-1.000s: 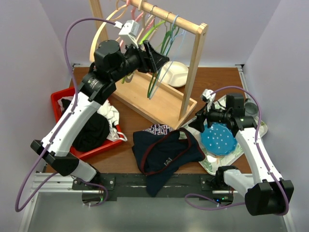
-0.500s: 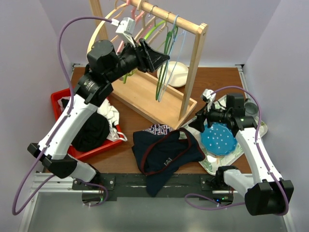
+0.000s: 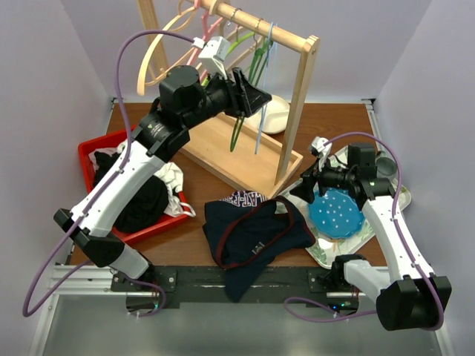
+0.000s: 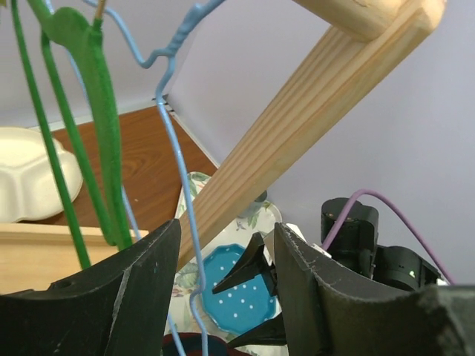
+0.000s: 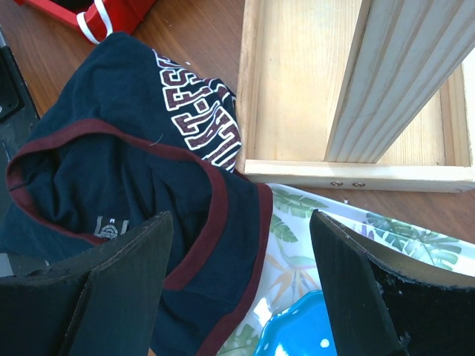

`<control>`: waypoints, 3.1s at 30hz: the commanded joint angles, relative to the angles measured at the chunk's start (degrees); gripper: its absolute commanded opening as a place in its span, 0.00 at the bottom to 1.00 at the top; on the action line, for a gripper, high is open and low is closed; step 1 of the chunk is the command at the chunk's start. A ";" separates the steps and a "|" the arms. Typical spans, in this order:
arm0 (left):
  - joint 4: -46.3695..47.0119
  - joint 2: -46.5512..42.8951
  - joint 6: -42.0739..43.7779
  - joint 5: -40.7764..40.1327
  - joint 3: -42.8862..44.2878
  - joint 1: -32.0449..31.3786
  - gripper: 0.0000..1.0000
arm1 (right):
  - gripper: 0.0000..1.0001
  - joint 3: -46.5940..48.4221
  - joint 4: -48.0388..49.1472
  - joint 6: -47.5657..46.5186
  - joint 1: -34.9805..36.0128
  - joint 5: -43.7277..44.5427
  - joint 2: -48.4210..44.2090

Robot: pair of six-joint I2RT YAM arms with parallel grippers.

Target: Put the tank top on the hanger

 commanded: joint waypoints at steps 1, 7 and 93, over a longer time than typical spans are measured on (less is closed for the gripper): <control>-0.71 -0.47 2.05 -4.61 1.17 -0.33 0.58 | 0.79 0.23 0.38 -0.24 -0.30 -2.07 -0.71; -2.73 1.55 2.84 -4.79 1.96 -0.42 0.59 | 0.79 0.23 0.30 -0.24 -0.30 -2.07 -0.80; 8.86 -38.97 7.06 36.96 -60.09 -1.30 0.00 | 0.82 27.83 -29.15 -18.71 21.94 -19.91 15.02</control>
